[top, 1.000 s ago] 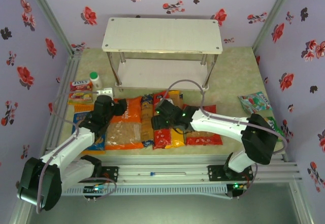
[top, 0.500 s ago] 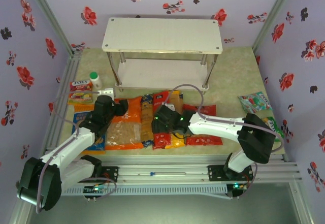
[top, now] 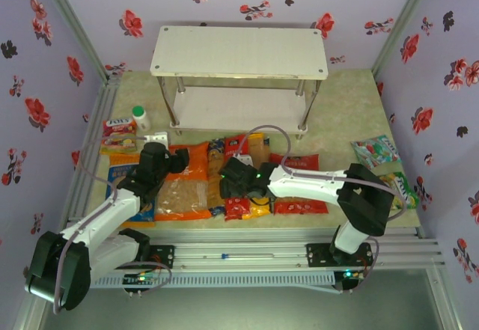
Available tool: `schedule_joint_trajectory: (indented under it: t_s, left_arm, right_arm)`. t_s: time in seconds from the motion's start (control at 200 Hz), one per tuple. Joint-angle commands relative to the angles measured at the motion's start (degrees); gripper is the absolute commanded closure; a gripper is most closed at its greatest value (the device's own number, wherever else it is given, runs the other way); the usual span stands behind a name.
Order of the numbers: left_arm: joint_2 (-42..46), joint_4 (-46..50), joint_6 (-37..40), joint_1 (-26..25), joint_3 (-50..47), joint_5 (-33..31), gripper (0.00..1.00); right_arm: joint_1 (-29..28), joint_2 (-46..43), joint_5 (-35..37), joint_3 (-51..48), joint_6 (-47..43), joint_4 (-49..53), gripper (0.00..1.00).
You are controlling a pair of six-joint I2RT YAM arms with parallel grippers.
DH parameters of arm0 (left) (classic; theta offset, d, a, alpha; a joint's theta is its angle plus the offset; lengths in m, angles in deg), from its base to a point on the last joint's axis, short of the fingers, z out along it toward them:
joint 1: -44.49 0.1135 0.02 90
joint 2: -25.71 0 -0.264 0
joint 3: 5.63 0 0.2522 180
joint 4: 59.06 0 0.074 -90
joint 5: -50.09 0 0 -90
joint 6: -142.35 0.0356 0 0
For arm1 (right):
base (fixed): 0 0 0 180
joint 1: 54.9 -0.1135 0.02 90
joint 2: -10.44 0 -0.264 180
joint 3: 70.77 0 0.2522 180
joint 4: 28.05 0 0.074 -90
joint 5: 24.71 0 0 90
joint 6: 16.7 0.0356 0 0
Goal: Place and organize the pasta boxes and bags onto the shelf
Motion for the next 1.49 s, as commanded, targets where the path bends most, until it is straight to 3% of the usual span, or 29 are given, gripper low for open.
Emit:
schedule_joint_trajectory:
  t_s: [0.0, 0.12, 0.285, 0.53, 0.775, 0.88, 1.15, 1.49]
  left_arm:
    - [-0.31, -1.30, -0.53, -0.38, -0.96, 0.54, 0.32]
    - [-0.77, -1.86, -0.55, -0.37, -1.19, 0.51, 0.32]
    - [-1.39, -2.32, -0.53, -0.37, -1.28, 0.55, 0.31]
    - [-2.32, -3.01, -0.71, -0.41, -1.28, 0.51, 0.32]
    - [-3.44, -3.41, -0.62, -0.37, -1.04, 0.64, 0.33]
    - [-4.38, -3.46, -0.44, -0.40, -0.76, 0.85, 0.37]
    - [-6.98, -3.91, 0.00, -0.43, 0.18, 1.93, 0.53]
    - [-9.91, -4.78, -0.09, -0.66, 1.48, 2.62, 0.56]
  right_arm:
    - [-0.28, 5.70, -2.19, 0.27, 1.73, 0.29, 0.16]
    - [-0.31, 8.05, -3.13, 1.56, 1.47, 1.01, 0.17]
    - [-0.28, 10.00, -2.98, 2.06, 1.19, 2.17, 0.29]
    - [-0.30, 11.60, -4.29, 2.54, 0.42, 3.15, 0.60]
    - [0.34, 7.33, -0.37, 3.59, -2.63, 6.06, 0.78]
    - [1.57, 5.07, -0.10, 3.63, -4.39, 6.40, 1.00]
    - [3.74, -2.07, 2.06, 1.27, -7.51, 6.42, 1.00]
    - [4.55, -11.73, 8.37, -3.90, -11.23, 2.65, 1.00]
